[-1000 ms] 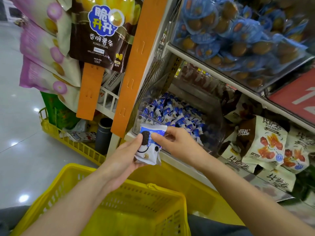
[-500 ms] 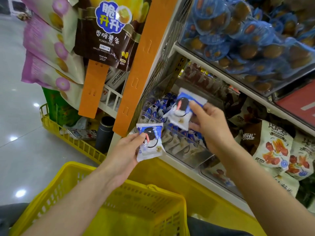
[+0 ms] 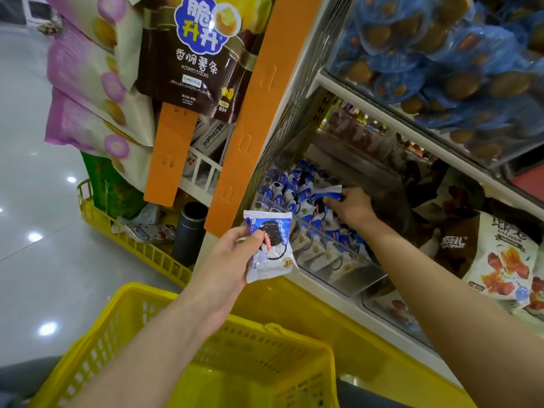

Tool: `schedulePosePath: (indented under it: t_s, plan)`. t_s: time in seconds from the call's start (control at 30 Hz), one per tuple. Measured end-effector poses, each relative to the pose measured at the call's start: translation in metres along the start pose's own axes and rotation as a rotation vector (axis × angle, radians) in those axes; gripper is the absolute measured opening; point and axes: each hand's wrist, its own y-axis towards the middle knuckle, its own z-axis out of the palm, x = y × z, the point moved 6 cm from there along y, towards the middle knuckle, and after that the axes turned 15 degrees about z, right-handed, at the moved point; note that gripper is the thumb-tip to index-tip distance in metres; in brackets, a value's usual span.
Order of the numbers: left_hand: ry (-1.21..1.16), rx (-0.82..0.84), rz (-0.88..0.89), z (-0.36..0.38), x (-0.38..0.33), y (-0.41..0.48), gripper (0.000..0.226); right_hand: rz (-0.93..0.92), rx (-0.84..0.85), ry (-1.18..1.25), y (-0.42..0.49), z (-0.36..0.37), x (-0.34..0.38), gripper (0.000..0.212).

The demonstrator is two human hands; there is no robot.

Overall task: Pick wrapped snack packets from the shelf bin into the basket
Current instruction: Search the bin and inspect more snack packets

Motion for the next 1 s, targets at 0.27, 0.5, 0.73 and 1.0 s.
schedulePosePath:
  t_s: [0.27,0.5,0.73,1.0]
  plan:
    - [0.039,0.026,-0.009,0.007,0.004,-0.003,0.016,0.014,0.235,-0.134,0.010,0.011,0.009,0.043]
    - [0.095,0.020,0.008,0.004,-0.003,0.001,0.028,-0.058,0.101,-0.006,0.021,0.025,0.014,0.052]
    - [0.133,0.007,-0.004,0.003,-0.002,0.002,0.022,0.036,0.199,0.111,0.026,0.038,0.014,0.032]
    - [0.158,0.010,-0.002,0.005,-0.001,0.002,0.016,-0.001,0.230,0.219,0.023,0.034,0.005,0.034]
